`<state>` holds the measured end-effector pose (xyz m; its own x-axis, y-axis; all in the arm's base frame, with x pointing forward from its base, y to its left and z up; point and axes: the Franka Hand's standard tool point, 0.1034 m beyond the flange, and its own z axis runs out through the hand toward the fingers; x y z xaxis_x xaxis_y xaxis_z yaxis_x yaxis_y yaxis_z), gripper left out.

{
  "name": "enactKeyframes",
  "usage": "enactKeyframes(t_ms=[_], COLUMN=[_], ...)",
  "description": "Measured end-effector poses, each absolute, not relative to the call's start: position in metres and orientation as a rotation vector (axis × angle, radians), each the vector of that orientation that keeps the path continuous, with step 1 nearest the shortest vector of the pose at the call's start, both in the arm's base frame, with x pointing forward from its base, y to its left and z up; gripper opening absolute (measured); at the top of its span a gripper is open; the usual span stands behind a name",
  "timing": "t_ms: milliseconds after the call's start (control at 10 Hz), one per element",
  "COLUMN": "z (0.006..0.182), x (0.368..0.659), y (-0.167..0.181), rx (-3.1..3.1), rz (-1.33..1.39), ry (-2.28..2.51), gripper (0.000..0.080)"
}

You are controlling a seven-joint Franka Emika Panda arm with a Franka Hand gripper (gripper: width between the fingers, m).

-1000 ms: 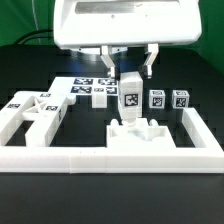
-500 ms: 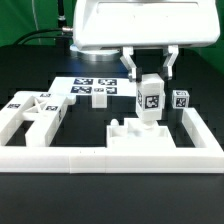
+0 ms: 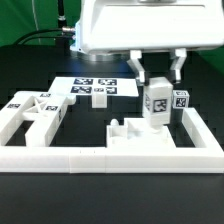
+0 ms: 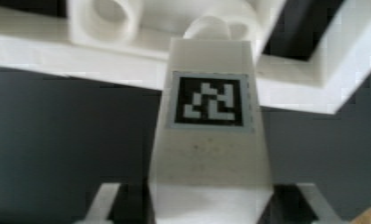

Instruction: Assemble chair

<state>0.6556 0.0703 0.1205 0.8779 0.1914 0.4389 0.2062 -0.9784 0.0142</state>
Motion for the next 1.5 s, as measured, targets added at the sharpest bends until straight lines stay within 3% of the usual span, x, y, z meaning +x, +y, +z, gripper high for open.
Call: enactKeyframes(t_ms=[300, 1500], z=[0.112, 0.111], x=[0.656, 0.643], y=[0.074, 0.068], rx=[-3.008, -3.015], rz=[-0.723, -0.732], ry=[-0.329, -0.344], gripper=[0.0281, 0.0281])
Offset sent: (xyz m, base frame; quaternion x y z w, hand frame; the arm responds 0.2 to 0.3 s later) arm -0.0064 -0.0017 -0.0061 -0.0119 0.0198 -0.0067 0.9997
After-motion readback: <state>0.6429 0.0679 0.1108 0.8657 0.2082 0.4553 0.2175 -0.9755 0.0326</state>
